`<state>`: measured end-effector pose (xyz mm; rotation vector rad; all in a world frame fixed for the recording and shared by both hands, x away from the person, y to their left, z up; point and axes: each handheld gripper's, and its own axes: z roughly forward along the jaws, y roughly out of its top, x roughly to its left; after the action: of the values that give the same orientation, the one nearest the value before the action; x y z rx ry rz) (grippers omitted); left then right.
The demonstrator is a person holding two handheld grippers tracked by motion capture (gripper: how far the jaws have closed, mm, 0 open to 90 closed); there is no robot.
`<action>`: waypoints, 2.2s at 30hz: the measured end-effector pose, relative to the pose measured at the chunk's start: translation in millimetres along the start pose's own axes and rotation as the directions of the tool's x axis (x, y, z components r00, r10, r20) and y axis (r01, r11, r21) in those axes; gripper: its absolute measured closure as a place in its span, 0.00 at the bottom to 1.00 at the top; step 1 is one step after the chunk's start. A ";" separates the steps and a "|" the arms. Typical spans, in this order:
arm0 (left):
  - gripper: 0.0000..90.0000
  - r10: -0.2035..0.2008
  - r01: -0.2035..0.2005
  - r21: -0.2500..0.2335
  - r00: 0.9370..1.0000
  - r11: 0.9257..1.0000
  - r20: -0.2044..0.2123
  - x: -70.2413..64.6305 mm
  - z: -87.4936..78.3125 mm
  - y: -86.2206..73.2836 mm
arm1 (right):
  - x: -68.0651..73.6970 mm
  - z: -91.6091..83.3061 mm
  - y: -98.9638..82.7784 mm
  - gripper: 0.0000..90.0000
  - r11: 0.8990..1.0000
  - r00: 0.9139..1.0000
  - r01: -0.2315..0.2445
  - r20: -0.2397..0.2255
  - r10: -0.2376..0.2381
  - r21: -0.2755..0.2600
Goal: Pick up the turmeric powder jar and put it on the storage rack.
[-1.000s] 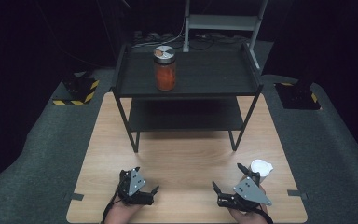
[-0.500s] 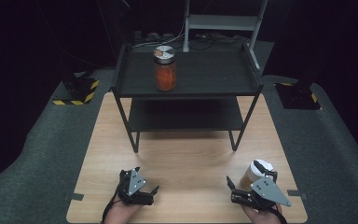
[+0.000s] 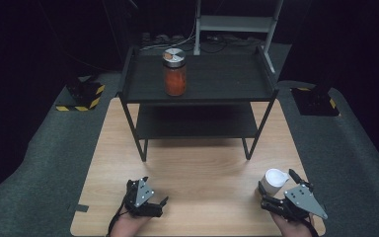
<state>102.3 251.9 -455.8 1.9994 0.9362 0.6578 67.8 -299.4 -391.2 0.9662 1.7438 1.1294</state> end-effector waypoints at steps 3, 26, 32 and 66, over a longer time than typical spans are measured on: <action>0.01 -0.005 0.005 -0.001 1.000 1.000 0.003 0.5 -0.2 -0.2 | -2.0 -0.3 -3.6 0.00 1.000 1.000 -0.009 0.017 0.009 0.008; 0.01 -0.007 0.007 0.001 1.000 1.000 0.009 0.9 -0.7 -0.4 | -13.4 15.7 -36.9 0.05 0.983 0.989 -0.148 0.001 0.149 0.112; 0.01 -0.002 0.002 0.001 1.000 1.000 0.008 0.4 -0.7 -0.3 | -13.4 18.1 -41.7 0.18 0.974 0.981 -0.190 -0.015 0.193 0.124; 0.01 -0.002 0.002 0.001 1.000 1.000 0.009 0.6 -0.7 -0.3 | -7.8 22.7 -49.9 0.33 0.975 0.976 -0.214 -0.015 0.216 0.066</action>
<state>102.0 252.8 -455.6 2.0006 0.9332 0.6471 83.4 -314.6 -442.1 1.2094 1.7326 1.2299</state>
